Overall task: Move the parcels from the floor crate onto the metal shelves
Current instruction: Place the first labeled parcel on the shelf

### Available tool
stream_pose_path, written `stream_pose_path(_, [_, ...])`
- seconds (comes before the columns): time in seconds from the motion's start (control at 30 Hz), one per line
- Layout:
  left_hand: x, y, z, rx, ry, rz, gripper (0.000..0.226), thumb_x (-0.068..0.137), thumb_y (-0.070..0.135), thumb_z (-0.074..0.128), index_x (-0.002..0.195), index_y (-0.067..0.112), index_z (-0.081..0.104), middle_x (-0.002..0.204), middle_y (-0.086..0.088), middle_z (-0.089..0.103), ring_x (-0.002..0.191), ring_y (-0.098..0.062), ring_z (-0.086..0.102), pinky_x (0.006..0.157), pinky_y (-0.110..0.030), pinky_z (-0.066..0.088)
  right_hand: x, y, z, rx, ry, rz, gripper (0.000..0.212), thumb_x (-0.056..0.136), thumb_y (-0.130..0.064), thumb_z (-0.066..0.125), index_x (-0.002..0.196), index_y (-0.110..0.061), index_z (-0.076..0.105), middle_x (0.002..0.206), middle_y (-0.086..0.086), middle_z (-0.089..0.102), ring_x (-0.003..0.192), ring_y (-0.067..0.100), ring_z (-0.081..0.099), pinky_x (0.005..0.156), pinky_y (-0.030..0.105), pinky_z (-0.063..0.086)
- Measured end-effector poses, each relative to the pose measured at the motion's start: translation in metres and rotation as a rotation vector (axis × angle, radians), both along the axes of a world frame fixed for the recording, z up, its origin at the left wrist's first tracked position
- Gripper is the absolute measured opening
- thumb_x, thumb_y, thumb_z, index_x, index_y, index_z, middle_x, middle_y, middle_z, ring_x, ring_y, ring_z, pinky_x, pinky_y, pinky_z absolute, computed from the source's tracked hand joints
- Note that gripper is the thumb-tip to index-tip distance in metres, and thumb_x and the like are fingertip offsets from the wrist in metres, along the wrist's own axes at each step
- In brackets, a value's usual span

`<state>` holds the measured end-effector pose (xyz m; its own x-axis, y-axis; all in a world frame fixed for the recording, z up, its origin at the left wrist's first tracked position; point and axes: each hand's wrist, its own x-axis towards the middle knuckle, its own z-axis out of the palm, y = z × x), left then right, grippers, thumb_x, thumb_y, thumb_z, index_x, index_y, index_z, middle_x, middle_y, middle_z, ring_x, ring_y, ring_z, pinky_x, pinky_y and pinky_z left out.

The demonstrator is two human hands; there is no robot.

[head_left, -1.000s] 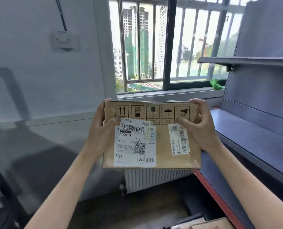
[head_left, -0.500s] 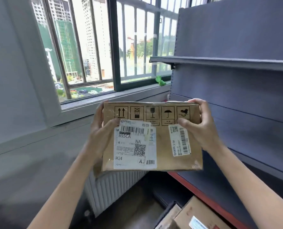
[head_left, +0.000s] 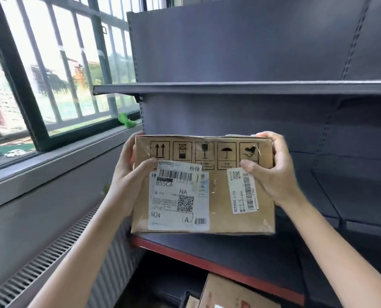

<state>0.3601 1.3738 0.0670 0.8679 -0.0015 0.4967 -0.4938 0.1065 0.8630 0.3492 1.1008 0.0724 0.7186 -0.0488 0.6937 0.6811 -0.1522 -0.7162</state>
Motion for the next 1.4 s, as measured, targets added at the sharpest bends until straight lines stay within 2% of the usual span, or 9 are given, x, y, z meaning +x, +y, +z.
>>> stream_pose_path(0.13, [0.029, -0.024, 0.002, -0.002, -0.037, -0.102, 0.05, 0.08, 0.01, 0.061, 0.118, 0.041, 0.049, 0.11, -0.004, 0.064, 0.086, -0.016, 0.067, 0.064, -0.027, 0.056, 0.001, -0.019, 0.001, 0.014, -0.015, -0.103, 0.053, 0.06, -0.032, 0.073, 0.105, -0.029, 0.045, 0.091, -0.012, 0.063, 0.082, 0.002, 0.065, 0.064, 0.018, 0.052])
stream_pose_path(0.23, [0.05, -0.033, 0.003, -0.012, -0.053, -0.181, 0.052, 0.086, -0.001, 0.053, 0.118, 0.041, 0.049, 0.105, 0.002, 0.066, 0.083, -0.011, 0.068, 0.063, -0.025, 0.055, 0.001, -0.023, 0.0, 0.028, -0.018, -0.164, 0.053, 0.061, -0.032, 0.073, 0.106, -0.027, 0.044, 0.092, -0.009, 0.061, 0.082, 0.002, 0.065, 0.064, 0.017, 0.052])
stream_pose_path(0.47, [0.096, -0.025, 0.004, -0.047, -0.042, -0.396, 0.049, 0.077, 0.013, 0.06, 0.114, 0.044, 0.053, 0.097, 0.011, 0.07, 0.084, -0.009, 0.068, 0.063, -0.026, 0.055, 0.007, -0.007, 0.003, 0.017, -0.023, -0.323, 0.055, 0.061, -0.031, 0.072, 0.107, -0.024, 0.045, 0.09, -0.018, 0.066, 0.084, 0.002, 0.066, 0.064, 0.015, 0.052])
stream_pose_path(0.6, [0.118, -0.005, 0.004, -0.065, -0.024, -0.448, 0.05, 0.076, 0.014, 0.062, 0.114, 0.046, 0.053, 0.099, 0.011, 0.069, 0.085, -0.011, 0.067, 0.064, -0.027, 0.055, 0.016, 0.015, 0.005, 0.002, -0.017, -0.382, 0.06, 0.06, -0.033, 0.072, 0.112, -0.02, 0.044, 0.096, -0.008, 0.062, 0.086, 0.004, 0.066, 0.065, 0.017, 0.052])
stream_pose_path(0.73, [0.135, 0.019, 0.003, -0.077, -0.033, -0.471, 0.05, 0.077, 0.012, 0.062, 0.114, 0.043, 0.053, 0.101, 0.009, 0.068, 0.088, -0.011, 0.066, 0.068, -0.026, 0.055, 0.029, 0.042, 0.007, -0.003, -0.012, -0.384, 0.057, 0.06, -0.032, 0.072, 0.109, -0.023, 0.044, 0.097, -0.006, 0.061, 0.086, 0.005, 0.066, 0.066, 0.019, 0.053])
stream_pose_path(0.9, [0.149, 0.046, -0.004, -0.092, -0.053, -0.435, 0.05, 0.081, 0.007, 0.059, 0.114, 0.043, 0.053, 0.099, 0.013, 0.069, 0.088, -0.008, 0.066, 0.069, -0.024, 0.054, 0.048, 0.068, 0.006, -0.009, 0.008, -0.37, 0.062, 0.06, -0.031, 0.072, 0.112, -0.016, 0.042, 0.097, -0.004, 0.061, 0.086, 0.006, 0.066, 0.067, 0.02, 0.053])
stream_pose_path(1.03, [0.155, 0.054, -0.011, -0.116, -0.052, -0.388, 0.05, 0.078, 0.009, 0.06, 0.115, 0.041, 0.052, 0.1, 0.008, 0.067, 0.088, -0.008, 0.065, 0.07, -0.023, 0.054, 0.06, 0.075, 0.007, -0.025, 0.024, -0.331, 0.065, 0.06, -0.03, 0.072, 0.114, -0.011, 0.041, 0.097, -0.003, 0.061, 0.086, 0.01, 0.067, 0.067, 0.022, 0.054])
stream_pose_path(1.23, [0.166, 0.05, -0.017, -0.111, -0.094, -0.358, 0.051, 0.077, 0.009, 0.059, 0.117, 0.04, 0.05, 0.095, 0.013, 0.069, 0.086, -0.005, 0.065, 0.068, -0.02, 0.053, 0.076, 0.068, 0.003, -0.017, -0.003, -0.321, 0.065, 0.062, -0.029, 0.072, 0.115, -0.007, 0.041, 0.095, -0.008, 0.062, 0.087, 0.005, 0.066, 0.066, 0.017, 0.052])
stream_pose_path(1.4, [0.189, 0.03, -0.025, -0.096, -0.098, -0.326, 0.052, 0.076, 0.011, 0.061, 0.118, 0.041, 0.051, 0.098, 0.014, 0.067, 0.089, -0.006, 0.064, 0.069, -0.022, 0.054, 0.1, 0.04, -0.008, 0.024, 0.006, -0.295, 0.068, 0.061, -0.029, 0.073, 0.117, -0.007, 0.041, 0.097, -0.005, 0.062, 0.087, 0.011, 0.066, 0.067, 0.022, 0.053])
